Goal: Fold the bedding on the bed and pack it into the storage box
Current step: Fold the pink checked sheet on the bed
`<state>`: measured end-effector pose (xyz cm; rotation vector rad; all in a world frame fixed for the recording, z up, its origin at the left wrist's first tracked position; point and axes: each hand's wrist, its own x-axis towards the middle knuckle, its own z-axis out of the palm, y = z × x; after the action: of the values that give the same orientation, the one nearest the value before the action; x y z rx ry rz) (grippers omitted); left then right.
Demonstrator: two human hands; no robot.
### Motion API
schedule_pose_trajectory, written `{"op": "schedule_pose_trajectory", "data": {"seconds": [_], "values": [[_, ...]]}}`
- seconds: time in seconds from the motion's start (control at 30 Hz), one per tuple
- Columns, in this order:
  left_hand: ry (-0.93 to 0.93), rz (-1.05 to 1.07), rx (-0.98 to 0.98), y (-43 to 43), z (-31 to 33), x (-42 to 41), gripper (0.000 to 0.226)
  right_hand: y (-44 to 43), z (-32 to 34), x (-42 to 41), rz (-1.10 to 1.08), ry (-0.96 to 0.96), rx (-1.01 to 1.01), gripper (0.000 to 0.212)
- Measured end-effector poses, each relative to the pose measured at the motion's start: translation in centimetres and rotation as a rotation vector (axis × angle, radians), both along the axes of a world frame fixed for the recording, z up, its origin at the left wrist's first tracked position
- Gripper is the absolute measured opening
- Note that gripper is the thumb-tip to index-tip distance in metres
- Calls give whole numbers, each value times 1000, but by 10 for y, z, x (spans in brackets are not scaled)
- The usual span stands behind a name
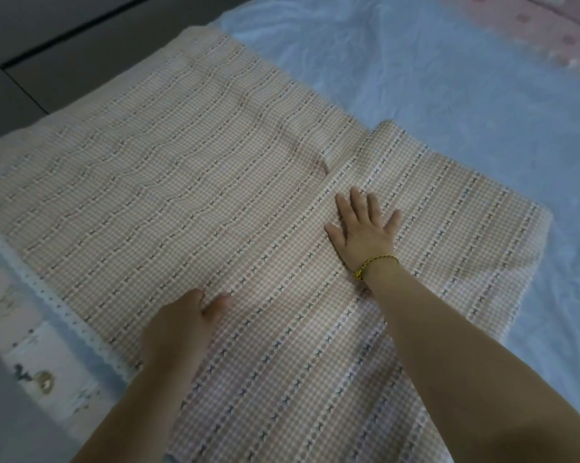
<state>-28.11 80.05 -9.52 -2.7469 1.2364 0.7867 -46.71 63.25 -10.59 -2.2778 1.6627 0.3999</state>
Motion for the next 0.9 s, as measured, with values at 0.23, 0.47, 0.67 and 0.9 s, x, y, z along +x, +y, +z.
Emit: {"op": "schedule_pose_trajectory", "data": {"seconds": [0.23, 0.47, 0.67, 0.9], "values": [[-26, -11, -50, 25, 4, 7, 42, -7, -4, -5, 19, 56, 36, 63], [-225, -46, -193, 44, -12, -2, 40, 10, -9, 12, 60, 60, -1, 59], [-35, -128, -168, 47, -40, -17, 72, 8, -15, 14, 70, 87, 22, 58], [-48, -92, -182, 58, -51, -11, 102, 12, -12, 18, 102, 65, 56, 60]]}}
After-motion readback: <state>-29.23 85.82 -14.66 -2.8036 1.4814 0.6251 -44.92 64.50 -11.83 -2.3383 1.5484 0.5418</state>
